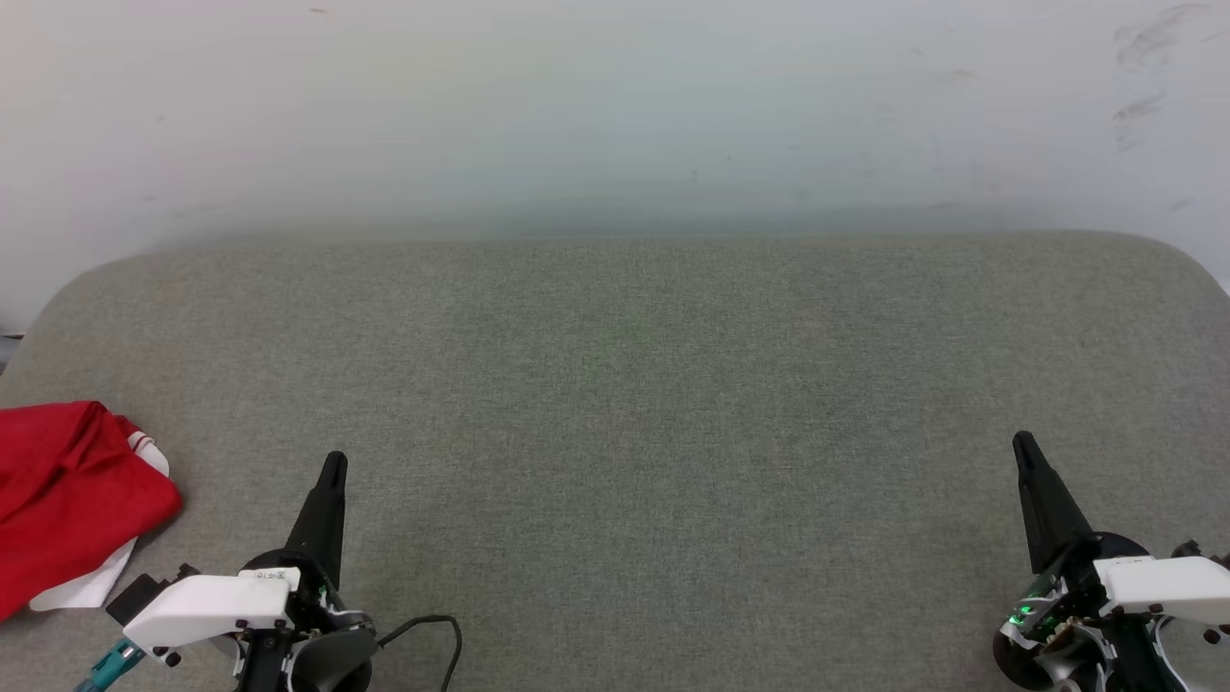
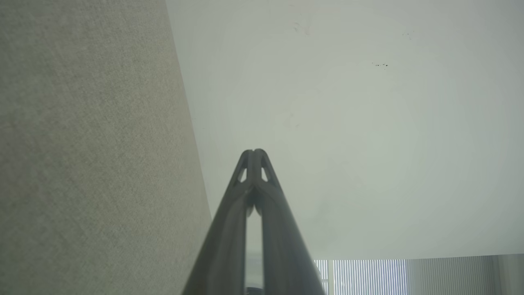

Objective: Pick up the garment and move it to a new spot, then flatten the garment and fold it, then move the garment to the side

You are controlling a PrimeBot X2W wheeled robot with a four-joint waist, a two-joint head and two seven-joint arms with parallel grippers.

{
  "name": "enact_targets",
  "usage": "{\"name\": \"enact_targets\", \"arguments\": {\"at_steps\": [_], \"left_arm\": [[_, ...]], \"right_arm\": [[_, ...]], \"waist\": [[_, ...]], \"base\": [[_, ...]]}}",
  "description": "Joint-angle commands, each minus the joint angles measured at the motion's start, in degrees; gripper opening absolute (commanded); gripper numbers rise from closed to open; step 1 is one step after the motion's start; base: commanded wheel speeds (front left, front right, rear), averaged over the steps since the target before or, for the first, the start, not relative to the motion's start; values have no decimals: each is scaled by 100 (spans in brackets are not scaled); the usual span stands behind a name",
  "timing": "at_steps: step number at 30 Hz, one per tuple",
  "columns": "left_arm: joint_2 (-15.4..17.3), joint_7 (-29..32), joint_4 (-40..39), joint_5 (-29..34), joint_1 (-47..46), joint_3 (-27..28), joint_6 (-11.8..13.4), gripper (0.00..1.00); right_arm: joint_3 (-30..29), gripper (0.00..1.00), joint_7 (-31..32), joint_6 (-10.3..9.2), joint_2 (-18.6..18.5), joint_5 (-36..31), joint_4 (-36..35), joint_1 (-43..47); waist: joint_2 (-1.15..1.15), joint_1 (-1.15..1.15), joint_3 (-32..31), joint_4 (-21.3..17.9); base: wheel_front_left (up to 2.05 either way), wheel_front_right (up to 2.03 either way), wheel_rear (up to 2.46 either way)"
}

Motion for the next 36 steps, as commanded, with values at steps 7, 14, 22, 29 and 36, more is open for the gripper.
{"name": "enact_targets", "arguments": {"at_steps": [7,14,22,29,36], "left_arm": [[-14,7,-7,7,-30,14,-14,0],[-14,7,-7,7,-30,13,-14,0],[-14,7,-7,7,-30,12,-14,0],[-3,-128,-15,10,0,-169,3,100],[-2,-336,-148,53,-58,-404,4,100]], "right_arm": [[5,0,-5,-2,19,-29,5,-73],[5,0,-5,-2,19,-29,5,-73],[5,0,-5,-2,19,-29,5,-73],[70,100,-111,0,3,-39,-23,64],[198,100,-302,0,-4,-119,-162,90]], "waist": [[0,0,0,0],[0,0,0,0],[0,0,0,0],[0,0,5,0],[0,0,10,-1]], "base": [[0,0,0],[0,0,0],[0,0,0],[0,0,0],[0,0,0]]}}
